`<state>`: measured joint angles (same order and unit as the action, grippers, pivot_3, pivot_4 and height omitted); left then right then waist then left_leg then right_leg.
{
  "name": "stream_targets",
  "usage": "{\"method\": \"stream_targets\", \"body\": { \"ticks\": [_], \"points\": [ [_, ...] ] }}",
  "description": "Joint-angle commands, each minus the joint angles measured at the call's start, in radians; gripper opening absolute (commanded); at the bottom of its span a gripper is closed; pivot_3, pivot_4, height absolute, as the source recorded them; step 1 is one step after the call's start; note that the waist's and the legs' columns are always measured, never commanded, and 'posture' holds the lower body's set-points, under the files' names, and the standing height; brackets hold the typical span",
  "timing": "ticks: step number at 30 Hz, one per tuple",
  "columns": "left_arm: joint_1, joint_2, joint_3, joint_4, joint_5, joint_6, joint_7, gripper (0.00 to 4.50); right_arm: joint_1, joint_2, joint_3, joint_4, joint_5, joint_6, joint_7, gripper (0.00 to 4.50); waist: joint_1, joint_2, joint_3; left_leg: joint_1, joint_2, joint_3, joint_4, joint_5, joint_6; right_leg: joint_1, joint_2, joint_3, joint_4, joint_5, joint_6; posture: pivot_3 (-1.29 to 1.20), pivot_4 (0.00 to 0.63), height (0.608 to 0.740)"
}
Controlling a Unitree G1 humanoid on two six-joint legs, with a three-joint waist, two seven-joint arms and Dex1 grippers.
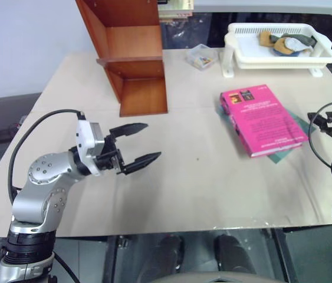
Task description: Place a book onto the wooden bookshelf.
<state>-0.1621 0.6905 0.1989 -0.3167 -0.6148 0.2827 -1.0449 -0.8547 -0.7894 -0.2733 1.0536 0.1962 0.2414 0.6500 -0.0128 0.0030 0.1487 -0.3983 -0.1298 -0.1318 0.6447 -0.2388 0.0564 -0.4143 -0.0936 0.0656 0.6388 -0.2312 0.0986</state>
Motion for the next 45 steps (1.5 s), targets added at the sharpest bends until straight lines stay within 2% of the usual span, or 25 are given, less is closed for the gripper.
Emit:
{"method": "stream_targets", "body": {
  "ticks": [1,4,10,18,22,32,45],
  "points": [
    [-0.003,0.015,0.029,-0.036,-0.022,-0.004,-0.001,4.44,-0.069,0.009,-0.043,0.037,0.043,0.07,-0.01,3.18,-0.003,0.0,0.0,0.0,0.0,0.0,0.0,0.0,0.0,0.0,0.0,0.0,0.0,0.0,0.0,0.0,0.15,0.74],
    [-0.007,0.015,0.024,-0.03,-0.021,-0.006,0.0,4.44,-0.13,0.029,-0.096,0.086,0.101,0.173,-0.027,3.18,-0.008,0.001,0.001,0.0,0.0,0.0,0.0,0.0,0.0,0.0,0.0,0.001,0.0,0.0,0.0,0.0,0.15,0.74],
    [-0.017,0.01,0.019,-0.021,-0.015,-0.008,0.01,4.44,-0.177,0.054,-0.148,0.164,0.137,0.206,-0.068,3.18,-0.003,0.001,0.001,0.001,0.0,0.0,-0.001,0.0,0.0,0.0,0.001,0.001,0.0,0.0,0.0,0.0,0.15,0.74],
    [-0.011,0.01,0.015,-0.026,-0.006,-0.011,0.023,4.44,-0.193,0.095,-0.152,0.2,0.134,0.207,-0.072,3.18,-0.008,0.001,0.001,0.0,0.0,0.0,-0.001,0.0,0.0,0.0,0.001,0.001,-0.001,0.0,0.0,0.0,0.15,0.74],
    [0.005,0.013,0.018,-0.029,0.006,-0.016,0.029,4.44,-0.201,0.111,-0.121,0.2,0.12,0.242,0.034,3.18,-0.017,0.001,0.001,0.001,0.0,0.0,-0.001,0.0,0.0,0.0,0.001,0.001,-0.001,0.0,0.0,0.0,0.15,0.74],
    [0.002,0.008,0.014,-0.023,0.02,-0.022,0.035,4.44,-0.201,0.134,-0.058,0.192,0.077,0.273,0.168,3.18,-0.028,0.001,0.001,0.001,0.0,0.0,-0.001,0.0,0.0,0.0,0.001,0.001,0.0,0.0,0.0,0.0,0.15,0.74],
    [-0.008,0.011,0.007,-0.016,0.031,-0.02,0.029,4.44,-0.126,0.156,0.043,0.117,0.039,0.303,0.378,3.18,-0.028,0.001,0.001,0.001,0.0,0.0,-0.001,0.0,0.0,0.0,0.001,0.001,0.0,0.0,0.0,0.0,0.15,0.74]
  ]
}}
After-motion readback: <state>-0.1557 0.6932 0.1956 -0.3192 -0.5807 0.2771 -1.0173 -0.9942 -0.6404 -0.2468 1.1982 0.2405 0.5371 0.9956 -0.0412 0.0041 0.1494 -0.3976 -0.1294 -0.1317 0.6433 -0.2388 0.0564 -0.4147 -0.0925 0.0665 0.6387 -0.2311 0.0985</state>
